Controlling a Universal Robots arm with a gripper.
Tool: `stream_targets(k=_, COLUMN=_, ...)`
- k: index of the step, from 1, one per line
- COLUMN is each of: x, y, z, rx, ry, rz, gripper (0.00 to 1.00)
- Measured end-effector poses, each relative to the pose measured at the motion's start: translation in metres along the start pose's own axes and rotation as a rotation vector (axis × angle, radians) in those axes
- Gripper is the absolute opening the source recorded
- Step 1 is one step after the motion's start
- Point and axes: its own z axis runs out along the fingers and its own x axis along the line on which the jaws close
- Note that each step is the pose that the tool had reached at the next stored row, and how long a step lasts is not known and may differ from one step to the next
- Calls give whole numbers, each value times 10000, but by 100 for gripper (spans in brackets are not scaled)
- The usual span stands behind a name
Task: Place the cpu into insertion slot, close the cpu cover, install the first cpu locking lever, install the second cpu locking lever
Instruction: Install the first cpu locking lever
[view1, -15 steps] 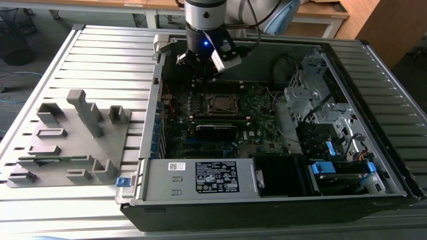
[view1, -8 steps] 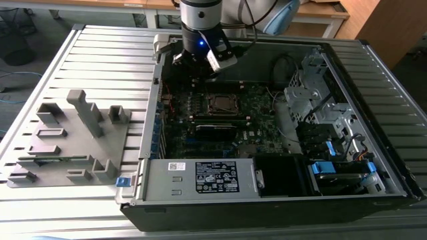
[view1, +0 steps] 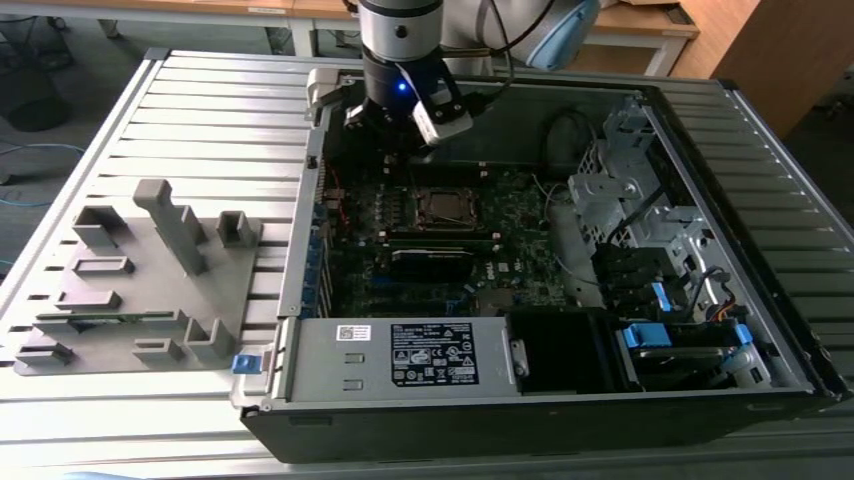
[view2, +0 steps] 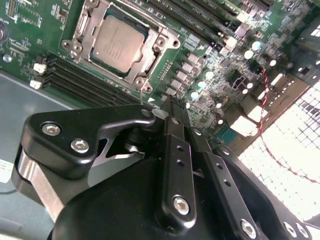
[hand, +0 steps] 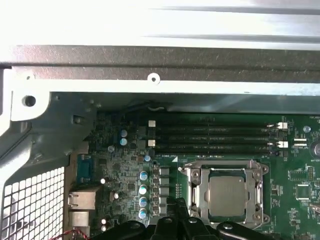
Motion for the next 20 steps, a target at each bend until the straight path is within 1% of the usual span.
stream_targets(k=2, x=5, y=0, z=0, rx=-3, ry=0, rz=0, gripper=10)
stream_targets(k=4, x=25, y=-1, z=-1, rx=-5, ry=1, rz=0, gripper=10)
stream_targets(k=7, x=60, y=1, z=-2, rx=-35, ry=0, rz=2, gripper=10)
stream_targets(k=9, x=70, y=10, z=-1, rx=-54, ry=1, rz=2, gripper=10)
stream_targets(k=14, x=83, y=40, z=2, rx=-94, ry=1, rz=5, gripper=10)
stream_targets(k=20, x=83, y=41, z=2, rx=-106, ry=0, rz=6, gripper=10)
